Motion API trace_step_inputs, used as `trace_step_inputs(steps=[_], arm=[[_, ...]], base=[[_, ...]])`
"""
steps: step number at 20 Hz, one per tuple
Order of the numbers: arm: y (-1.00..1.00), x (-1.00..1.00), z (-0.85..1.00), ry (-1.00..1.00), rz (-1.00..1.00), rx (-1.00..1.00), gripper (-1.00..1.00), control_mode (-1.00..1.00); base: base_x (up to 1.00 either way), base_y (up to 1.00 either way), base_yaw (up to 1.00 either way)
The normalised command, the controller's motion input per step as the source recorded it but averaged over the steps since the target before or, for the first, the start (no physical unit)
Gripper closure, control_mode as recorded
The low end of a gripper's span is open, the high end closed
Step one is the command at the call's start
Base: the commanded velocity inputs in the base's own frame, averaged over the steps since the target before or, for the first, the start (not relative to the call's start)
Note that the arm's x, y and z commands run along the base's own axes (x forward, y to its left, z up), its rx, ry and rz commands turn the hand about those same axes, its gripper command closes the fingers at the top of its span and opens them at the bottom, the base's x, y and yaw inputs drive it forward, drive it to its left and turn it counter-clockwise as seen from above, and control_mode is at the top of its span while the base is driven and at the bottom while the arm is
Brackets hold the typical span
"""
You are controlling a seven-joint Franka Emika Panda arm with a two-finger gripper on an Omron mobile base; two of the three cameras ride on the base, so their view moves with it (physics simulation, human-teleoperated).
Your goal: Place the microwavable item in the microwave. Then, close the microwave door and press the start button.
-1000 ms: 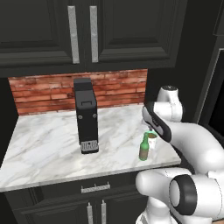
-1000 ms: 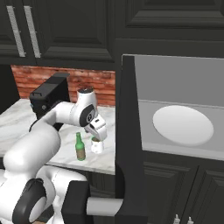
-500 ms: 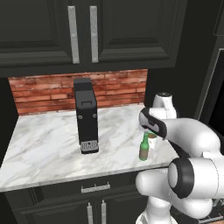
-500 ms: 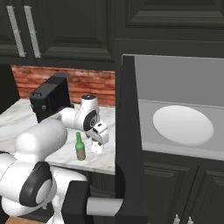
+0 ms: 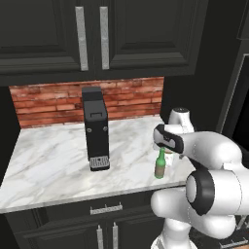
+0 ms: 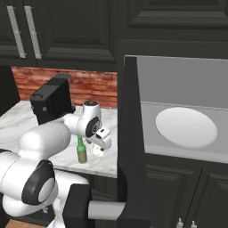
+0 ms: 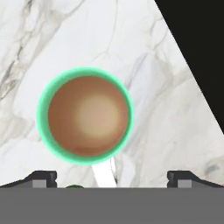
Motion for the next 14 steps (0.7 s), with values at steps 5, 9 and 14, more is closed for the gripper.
trace_step_inputs(steps=[5, 9, 14], arm=[[0.00, -0.01, -0.04, 0.00, 0.08, 0.00, -1.00, -1.00], [0.04, 0.03, -0.24, 0.00, 0.07, 0.00, -1.00, -1.00], [0.06, 0.00, -0.24, 0.00, 0.06, 0.00, -1.00, -1.00]], base=[[0.00, 0.00, 0.00], [0.00, 0.00, 0.00], [0.00, 0.00, 0.00]])
